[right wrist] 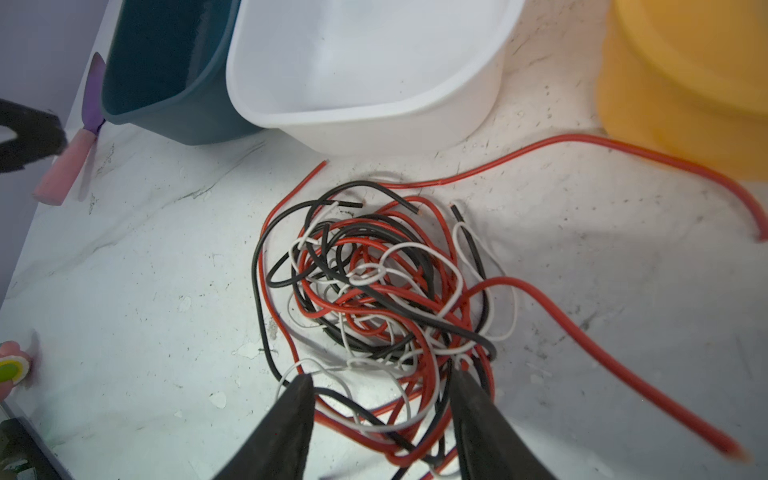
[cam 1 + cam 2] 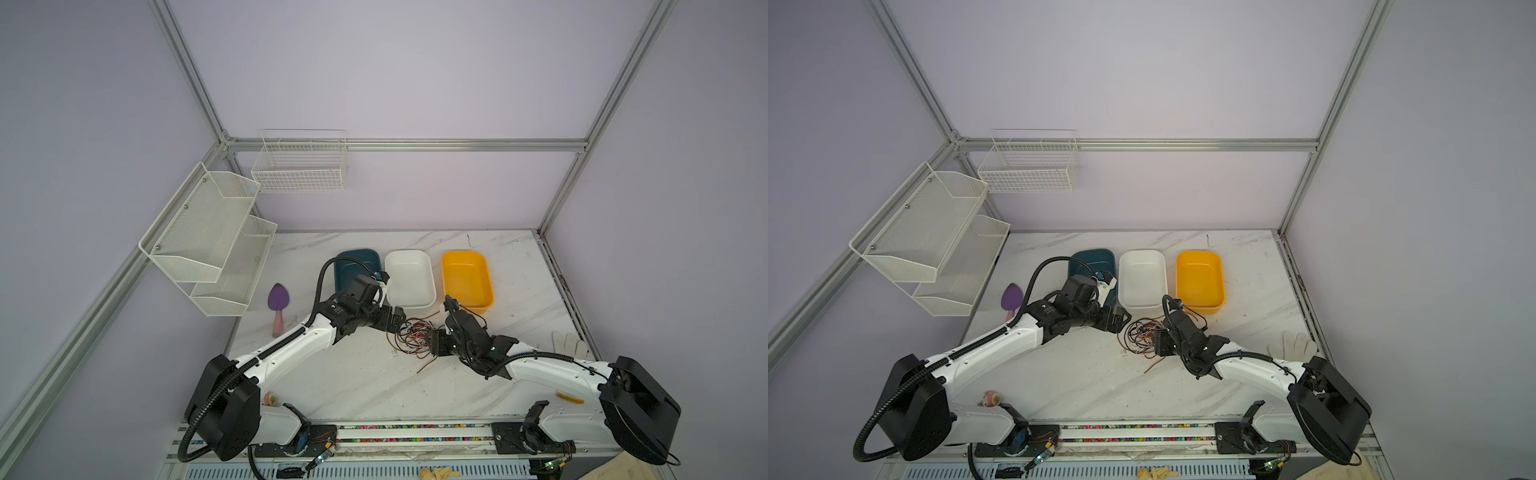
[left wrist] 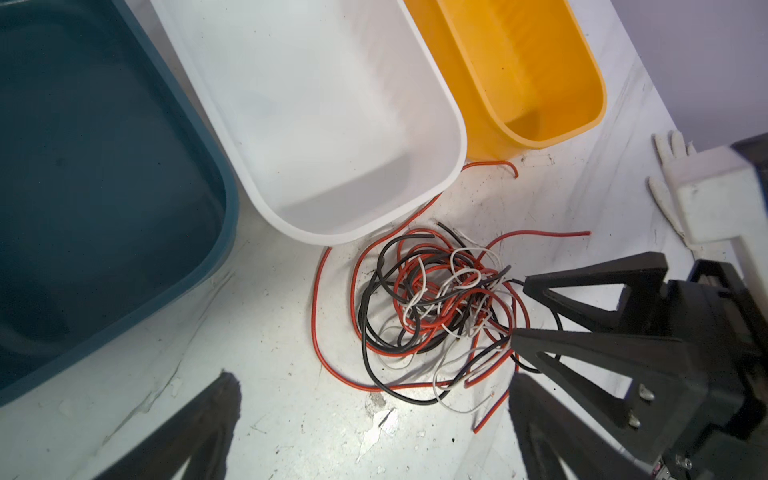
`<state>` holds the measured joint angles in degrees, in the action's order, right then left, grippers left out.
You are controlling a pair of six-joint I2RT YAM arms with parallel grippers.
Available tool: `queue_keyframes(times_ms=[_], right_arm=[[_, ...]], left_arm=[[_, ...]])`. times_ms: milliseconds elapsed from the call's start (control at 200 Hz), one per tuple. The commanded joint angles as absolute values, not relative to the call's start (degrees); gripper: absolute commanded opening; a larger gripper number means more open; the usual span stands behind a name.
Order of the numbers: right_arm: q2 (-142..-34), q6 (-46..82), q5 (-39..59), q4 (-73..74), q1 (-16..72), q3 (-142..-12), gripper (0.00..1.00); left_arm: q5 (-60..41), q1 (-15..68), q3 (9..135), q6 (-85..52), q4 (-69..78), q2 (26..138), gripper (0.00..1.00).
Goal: Untangle the cables
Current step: 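Close the right gripper on the wire tangle while the left gripper hovers beside it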
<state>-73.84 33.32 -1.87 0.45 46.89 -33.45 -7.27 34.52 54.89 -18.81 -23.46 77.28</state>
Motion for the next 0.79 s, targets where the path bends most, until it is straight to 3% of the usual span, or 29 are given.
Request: queue_keyframes(times_ms=[0,330,790], right_arm=[[-75.2,35.3,-4.0,-0.2,47.2,-32.7,0.56],[-79.1,36.1,-4.3,1.4,47.9,-33.3,0.53],[-80.5,35.9,-4.4,2.6,48.6,-34.1,0.29]], left_arm=[[-8.0,34.5,56.0,-16.3,-20.0,74.1,1.0],[-7.7,34.8,55.6,-17.1,-19.7,73.4,1.0],[-6.8,35.6,56.8,-17.9,-21.9,74.8,1.0]])
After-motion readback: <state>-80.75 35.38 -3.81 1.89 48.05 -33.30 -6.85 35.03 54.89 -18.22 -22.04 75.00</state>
